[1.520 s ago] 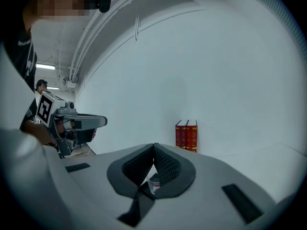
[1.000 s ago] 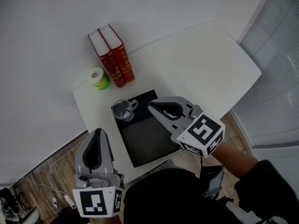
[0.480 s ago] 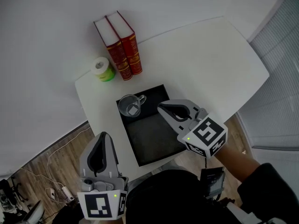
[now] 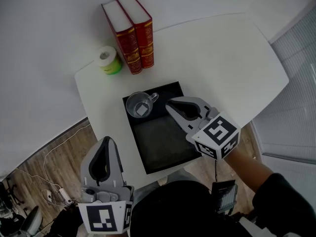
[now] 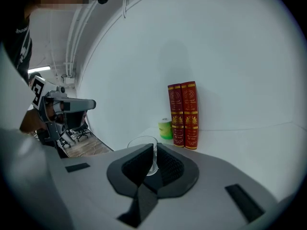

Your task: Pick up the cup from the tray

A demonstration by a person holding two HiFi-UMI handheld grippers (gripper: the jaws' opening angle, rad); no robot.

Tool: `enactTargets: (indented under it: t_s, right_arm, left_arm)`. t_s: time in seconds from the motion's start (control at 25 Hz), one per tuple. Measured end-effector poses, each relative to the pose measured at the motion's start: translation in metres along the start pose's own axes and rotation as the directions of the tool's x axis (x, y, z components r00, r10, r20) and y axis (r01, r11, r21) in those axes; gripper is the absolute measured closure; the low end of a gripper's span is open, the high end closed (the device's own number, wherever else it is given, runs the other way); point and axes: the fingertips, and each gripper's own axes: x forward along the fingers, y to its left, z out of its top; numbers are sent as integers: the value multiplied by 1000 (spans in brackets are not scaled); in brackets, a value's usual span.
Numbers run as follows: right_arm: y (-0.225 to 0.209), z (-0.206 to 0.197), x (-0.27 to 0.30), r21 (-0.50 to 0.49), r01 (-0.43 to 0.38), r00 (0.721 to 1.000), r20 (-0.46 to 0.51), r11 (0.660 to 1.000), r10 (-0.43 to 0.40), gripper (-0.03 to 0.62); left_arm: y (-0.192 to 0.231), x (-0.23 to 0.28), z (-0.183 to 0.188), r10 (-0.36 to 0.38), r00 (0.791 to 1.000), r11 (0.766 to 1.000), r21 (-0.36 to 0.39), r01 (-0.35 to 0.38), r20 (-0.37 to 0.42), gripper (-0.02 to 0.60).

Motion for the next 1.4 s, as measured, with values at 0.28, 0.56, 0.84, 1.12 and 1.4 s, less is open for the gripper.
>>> enactTargets:
  t_s: [0.28,0.56,0.84,1.12,1.4]
  right_arm:
    - [-8,-15,14,15,1,1000,-25,1000,-1,579]
    - [-7,-26,26,18,-20,999,-47,1000,21,566]
    - [-11,-36,35,-14,2,997,-77,1000,-3,499]
    - [-21,-48,47,-26,14,994,-108,1000,-16,480]
    - [-29,-52,63,-47,24,991,-132,999,-30,477]
  left_arm:
    - [2,8,-19,8,1000,999,-30,-9,-27,580]
    - [7,13,-34,18,999,998,-58,-21,-42,580]
    - [10,11,-39,26,998,997,-71,-30,-54,580]
    - [13,13,-47,29,997,996,-86,-35,-73,580]
    - [18,21,-50,30,996,995,-94,-38,-88,580]
